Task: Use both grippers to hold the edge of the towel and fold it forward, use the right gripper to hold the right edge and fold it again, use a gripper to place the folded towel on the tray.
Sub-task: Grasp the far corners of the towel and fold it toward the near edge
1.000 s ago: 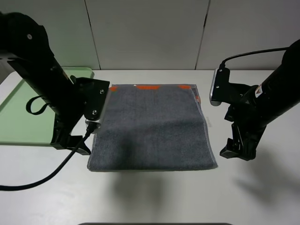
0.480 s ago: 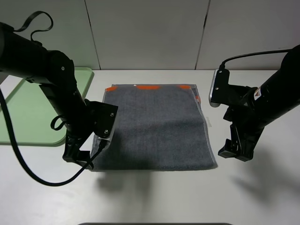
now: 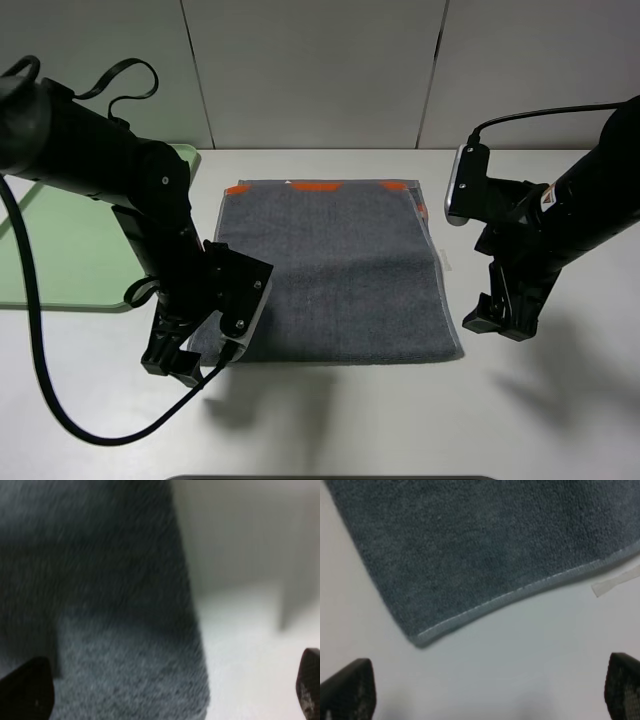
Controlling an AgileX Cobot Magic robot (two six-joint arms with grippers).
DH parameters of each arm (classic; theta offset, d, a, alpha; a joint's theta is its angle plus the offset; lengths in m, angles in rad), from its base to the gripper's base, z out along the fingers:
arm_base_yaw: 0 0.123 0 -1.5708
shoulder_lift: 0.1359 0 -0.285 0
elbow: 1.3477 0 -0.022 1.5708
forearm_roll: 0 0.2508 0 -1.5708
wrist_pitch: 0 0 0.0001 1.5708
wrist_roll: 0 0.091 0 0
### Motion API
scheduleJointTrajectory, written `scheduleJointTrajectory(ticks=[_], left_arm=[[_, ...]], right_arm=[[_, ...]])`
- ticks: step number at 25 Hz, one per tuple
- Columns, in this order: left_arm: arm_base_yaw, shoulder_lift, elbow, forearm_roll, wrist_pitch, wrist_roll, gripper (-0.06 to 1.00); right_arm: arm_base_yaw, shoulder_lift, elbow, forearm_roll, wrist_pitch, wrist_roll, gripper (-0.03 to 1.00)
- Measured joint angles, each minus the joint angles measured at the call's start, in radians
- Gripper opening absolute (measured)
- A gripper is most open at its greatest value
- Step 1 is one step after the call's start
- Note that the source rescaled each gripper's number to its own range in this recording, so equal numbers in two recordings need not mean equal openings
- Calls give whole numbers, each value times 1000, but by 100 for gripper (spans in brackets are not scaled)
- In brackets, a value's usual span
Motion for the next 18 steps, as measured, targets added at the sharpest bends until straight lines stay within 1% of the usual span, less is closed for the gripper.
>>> scheduleJointTrajectory(ticks=[7,13,18], left_arm=[[-15,0,0,19,0,-7,97],[-15,0,0,67,-5,-8,97],[-15,0,0,71,-27,-8,97]], right_arm=[[0,0,0,7,0,0,100],[0,0,0,7,0,0,100],[0,0,0,7,0,0,100]])
